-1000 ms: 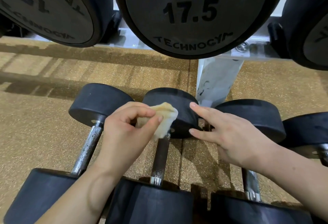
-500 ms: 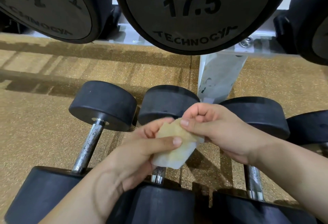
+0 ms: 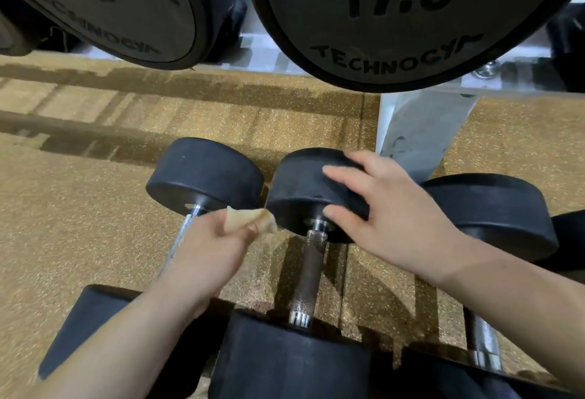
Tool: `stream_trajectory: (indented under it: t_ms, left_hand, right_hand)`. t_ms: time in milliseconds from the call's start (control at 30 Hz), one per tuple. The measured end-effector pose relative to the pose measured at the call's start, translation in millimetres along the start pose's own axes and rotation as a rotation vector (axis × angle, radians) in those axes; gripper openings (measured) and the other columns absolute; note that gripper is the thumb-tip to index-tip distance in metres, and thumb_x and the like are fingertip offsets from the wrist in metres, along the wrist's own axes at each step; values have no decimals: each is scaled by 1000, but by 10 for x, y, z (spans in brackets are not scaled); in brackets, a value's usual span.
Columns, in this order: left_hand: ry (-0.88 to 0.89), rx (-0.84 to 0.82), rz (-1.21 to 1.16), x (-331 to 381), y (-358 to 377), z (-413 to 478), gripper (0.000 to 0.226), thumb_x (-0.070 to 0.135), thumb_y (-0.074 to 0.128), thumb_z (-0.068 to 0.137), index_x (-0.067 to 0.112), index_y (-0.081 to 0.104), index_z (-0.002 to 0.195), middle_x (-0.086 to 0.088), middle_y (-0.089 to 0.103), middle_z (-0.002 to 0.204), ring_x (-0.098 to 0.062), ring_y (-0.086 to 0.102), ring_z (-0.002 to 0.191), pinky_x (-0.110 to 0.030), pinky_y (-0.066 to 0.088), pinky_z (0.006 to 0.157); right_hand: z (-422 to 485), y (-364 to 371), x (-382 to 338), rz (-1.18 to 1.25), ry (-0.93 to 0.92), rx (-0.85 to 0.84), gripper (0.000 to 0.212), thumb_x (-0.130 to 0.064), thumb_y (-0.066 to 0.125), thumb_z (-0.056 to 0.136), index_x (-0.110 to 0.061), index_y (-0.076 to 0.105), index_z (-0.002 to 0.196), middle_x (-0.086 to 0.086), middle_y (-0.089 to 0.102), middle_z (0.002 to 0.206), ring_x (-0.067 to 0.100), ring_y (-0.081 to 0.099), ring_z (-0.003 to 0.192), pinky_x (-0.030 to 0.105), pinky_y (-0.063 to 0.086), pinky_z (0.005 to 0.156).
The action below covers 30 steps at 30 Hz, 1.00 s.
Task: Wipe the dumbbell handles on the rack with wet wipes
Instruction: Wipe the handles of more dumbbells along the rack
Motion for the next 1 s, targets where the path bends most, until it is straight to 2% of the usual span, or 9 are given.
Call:
stream_trajectory:
  t_ms: [133, 233, 333, 467, 567, 733, 833, 933, 1000]
  left_hand:
    - [-135, -231, 14, -249, 397, 122, 31, 10, 55, 102, 11, 69, 74, 2, 72, 71, -7, 66, 64, -20, 52, 61]
    - [-291, -372, -32, -248, 666, 197, 24, -1, 49, 97, 4, 73, 93, -12, 78, 87, -28, 76, 83, -43, 63, 81]
    - [-456, -408, -206, -237, 718, 195, 30, -14, 38, 95, -5, 65, 101, -30, 74, 101, -46, 73, 100, -53, 62, 83]
    - [-545, -412, -210, -279, 706, 191, 29, -16, 36, 94, -3, 62, 93, -19, 73, 72, -30, 71, 58, -33, 54, 50]
    - [-515, -282, -310, -114, 792, 339, 31, -15, 39, 96, 5, 59, 85, -11, 64, 57, -26, 63, 56, -35, 53, 61]
    - [-471, -342, -201, -245, 840, 231, 26, 3, 43, 107, -4, 68, 109, -20, 77, 94, -34, 77, 88, -46, 64, 81]
    - [-536, -477, -120, -370, 779, 221, 30, 1, 38, 106, -13, 61, 118, -27, 72, 113, -44, 70, 107, -65, 50, 102]
    - [-523, -372, -229, -303, 820, 469, 33, -10, 37, 96, 3, 67, 104, -22, 75, 91, -37, 75, 86, -54, 56, 93]
    - [-460, -313, -296, -250, 910, 541, 32, -9, 39, 96, 4, 68, 104, -18, 76, 93, -36, 74, 88, -54, 55, 96]
  right_hand:
    - [64, 194, 30, -67, -4, -37, 55, -54, 54, 102, -47, 41, 155, -5, 26, 170, 24, 27, 154, 46, 45, 114]
    - [35, 244, 91, -50, -28, 51, 51, -49, 56, 102, -45, 47, 152, -4, 33, 168, 24, 32, 153, 44, 49, 110]
    - [5, 285, 137, -27, -51, 76, 52, -43, 60, 100, -43, 49, 152, -2, 37, 166, 25, 32, 153, 47, 52, 107]
    - [-2, 325, 162, -4, -58, 115, 52, -42, 61, 100, -44, 49, 151, -4, 36, 167, 22, 32, 154, 46, 55, 104]
    - [1, 369, 153, 3, -59, 138, 52, -41, 61, 100, -45, 49, 150, -4, 36, 167, 22, 30, 156, 45, 54, 105]
    - [12, 361, 147, 3, -47, 125, 52, -39, 62, 101, -45, 49, 151, -5, 34, 167, 22, 27, 157, 44, 53, 107]
    - [-16, 371, 173, 7, -57, 144, 52, -39, 61, 101, -44, 49, 151, -4, 35, 167, 22, 27, 157, 45, 54, 106]
    - [-15, 390, 164, 12, -59, 170, 52, -39, 62, 100, -44, 48, 151, -4, 36, 167, 23, 29, 156, 47, 53, 107]
    - [0, 396, 150, 14, -53, 160, 53, -39, 61, 101, -45, 47, 151, -5, 34, 168, 22, 27, 157, 45, 52, 108]
Point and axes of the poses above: each hand's wrist, its own z-axis towards the middle knuckle, its own y-axis out of the palm, x = y × z, the point moved 3 cm from there along z, towards the middle knuckle
